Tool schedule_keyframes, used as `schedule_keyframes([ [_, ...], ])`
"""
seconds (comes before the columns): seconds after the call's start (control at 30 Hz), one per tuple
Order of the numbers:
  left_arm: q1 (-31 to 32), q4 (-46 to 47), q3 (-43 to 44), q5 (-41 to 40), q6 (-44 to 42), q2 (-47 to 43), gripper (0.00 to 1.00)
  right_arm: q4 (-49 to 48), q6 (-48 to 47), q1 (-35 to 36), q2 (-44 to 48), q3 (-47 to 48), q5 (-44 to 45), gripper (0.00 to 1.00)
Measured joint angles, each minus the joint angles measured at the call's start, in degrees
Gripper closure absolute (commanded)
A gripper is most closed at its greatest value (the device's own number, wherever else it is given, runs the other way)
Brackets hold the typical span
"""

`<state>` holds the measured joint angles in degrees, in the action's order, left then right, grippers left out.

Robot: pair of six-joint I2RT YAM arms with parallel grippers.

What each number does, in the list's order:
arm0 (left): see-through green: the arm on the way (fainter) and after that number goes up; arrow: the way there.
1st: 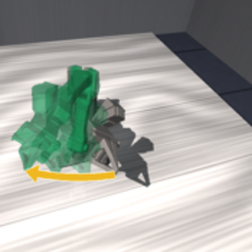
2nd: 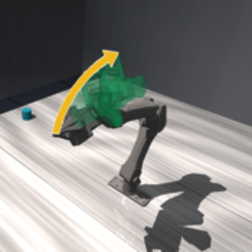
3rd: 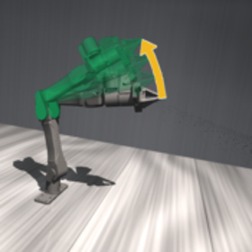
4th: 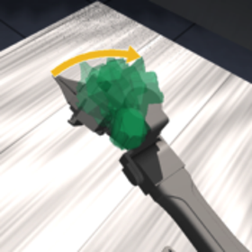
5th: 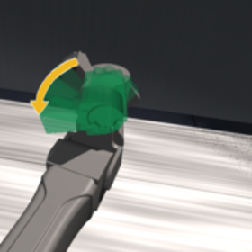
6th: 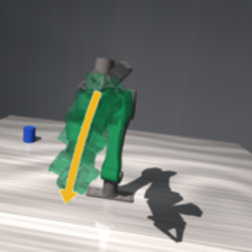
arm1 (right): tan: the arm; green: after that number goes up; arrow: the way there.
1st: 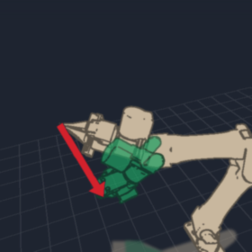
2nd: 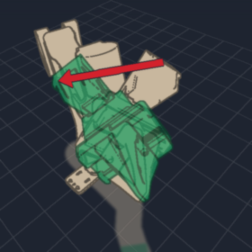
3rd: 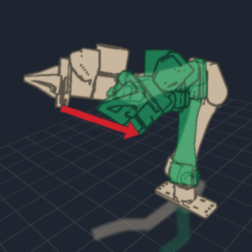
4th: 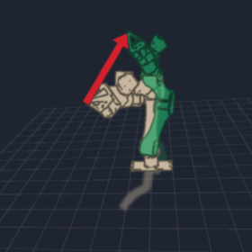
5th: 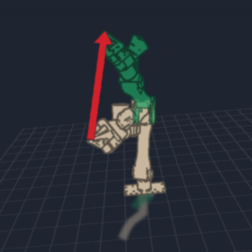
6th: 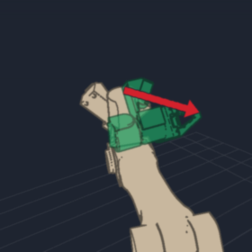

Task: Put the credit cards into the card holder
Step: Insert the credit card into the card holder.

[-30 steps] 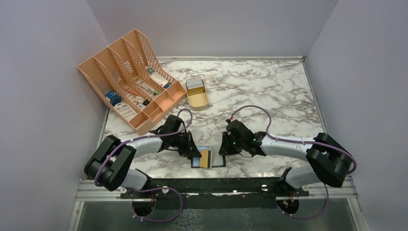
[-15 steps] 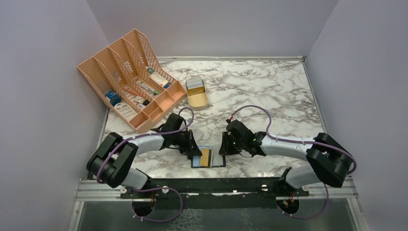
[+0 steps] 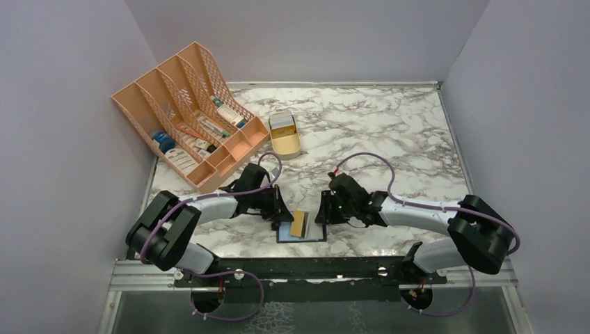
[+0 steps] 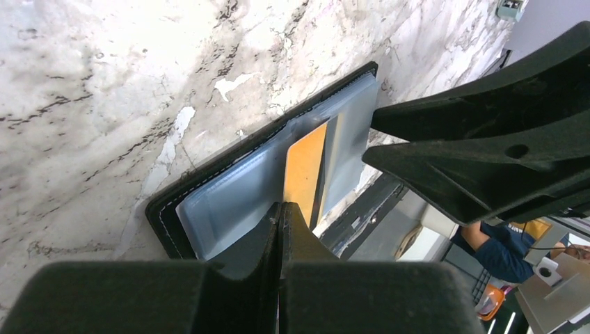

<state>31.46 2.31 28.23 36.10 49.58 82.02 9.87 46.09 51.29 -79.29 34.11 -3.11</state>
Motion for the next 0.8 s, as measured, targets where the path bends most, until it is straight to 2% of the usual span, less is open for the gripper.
schedule_keyframes([
  [0.37, 4.0, 6.1, -3.1, -2.4, 3.6, 1.5, 1.0, 0.5, 2.4, 0.0, 6.0, -3.0, -1.6, 0.65],
  [0.8, 4.6, 10.2, -6.3, -7.1, 8.8, -1.4, 1.0, -1.8, 5.1, 0.0, 6.3, -7.4, -5.1, 0.69],
])
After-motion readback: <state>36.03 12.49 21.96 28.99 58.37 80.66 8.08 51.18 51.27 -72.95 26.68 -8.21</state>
